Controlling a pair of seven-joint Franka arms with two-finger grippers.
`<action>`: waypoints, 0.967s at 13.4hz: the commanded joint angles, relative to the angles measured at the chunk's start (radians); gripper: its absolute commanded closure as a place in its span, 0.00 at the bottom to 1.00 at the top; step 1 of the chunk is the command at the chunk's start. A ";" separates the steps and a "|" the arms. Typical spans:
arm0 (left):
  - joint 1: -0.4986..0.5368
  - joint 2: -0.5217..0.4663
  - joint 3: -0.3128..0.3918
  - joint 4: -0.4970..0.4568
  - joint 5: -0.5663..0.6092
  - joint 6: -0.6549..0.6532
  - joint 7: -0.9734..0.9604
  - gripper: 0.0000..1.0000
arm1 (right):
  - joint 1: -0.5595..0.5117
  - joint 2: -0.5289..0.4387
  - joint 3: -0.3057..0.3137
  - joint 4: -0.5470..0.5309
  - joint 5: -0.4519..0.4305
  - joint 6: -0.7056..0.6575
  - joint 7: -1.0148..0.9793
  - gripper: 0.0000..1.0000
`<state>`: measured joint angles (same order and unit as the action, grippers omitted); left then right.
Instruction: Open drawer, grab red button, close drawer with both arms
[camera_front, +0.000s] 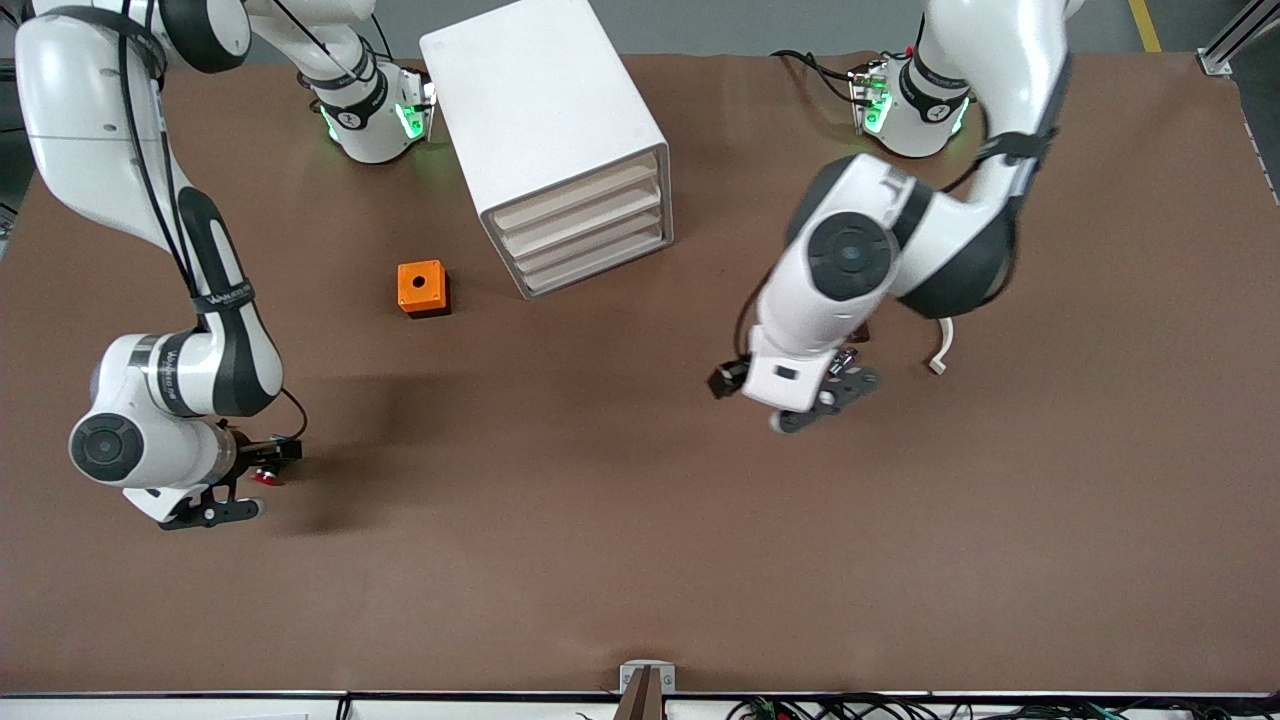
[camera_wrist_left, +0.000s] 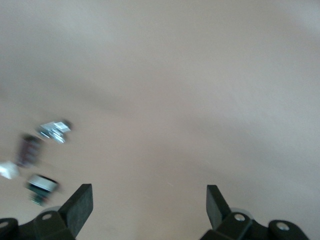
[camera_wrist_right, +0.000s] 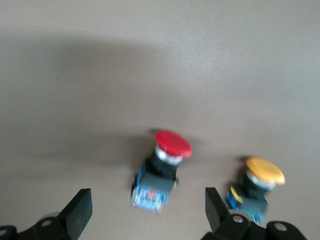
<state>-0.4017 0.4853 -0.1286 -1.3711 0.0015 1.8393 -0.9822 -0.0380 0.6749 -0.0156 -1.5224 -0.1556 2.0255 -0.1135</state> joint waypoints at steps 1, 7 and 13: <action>0.076 -0.118 -0.009 -0.025 0.052 -0.111 0.087 0.00 | 0.013 -0.139 0.008 -0.025 0.011 -0.144 0.029 0.00; 0.214 -0.301 -0.008 -0.025 0.054 -0.336 0.278 0.00 | 0.040 -0.434 0.005 -0.024 0.048 -0.407 0.040 0.00; 0.326 -0.362 -0.013 -0.026 0.052 -0.425 0.548 0.00 | 0.036 -0.612 0.005 -0.025 0.051 -0.571 0.043 0.00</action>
<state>-0.0915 0.1585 -0.1287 -1.3713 0.0355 1.4334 -0.4891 0.0028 0.1244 -0.0117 -1.5140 -0.1202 1.4735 -0.0882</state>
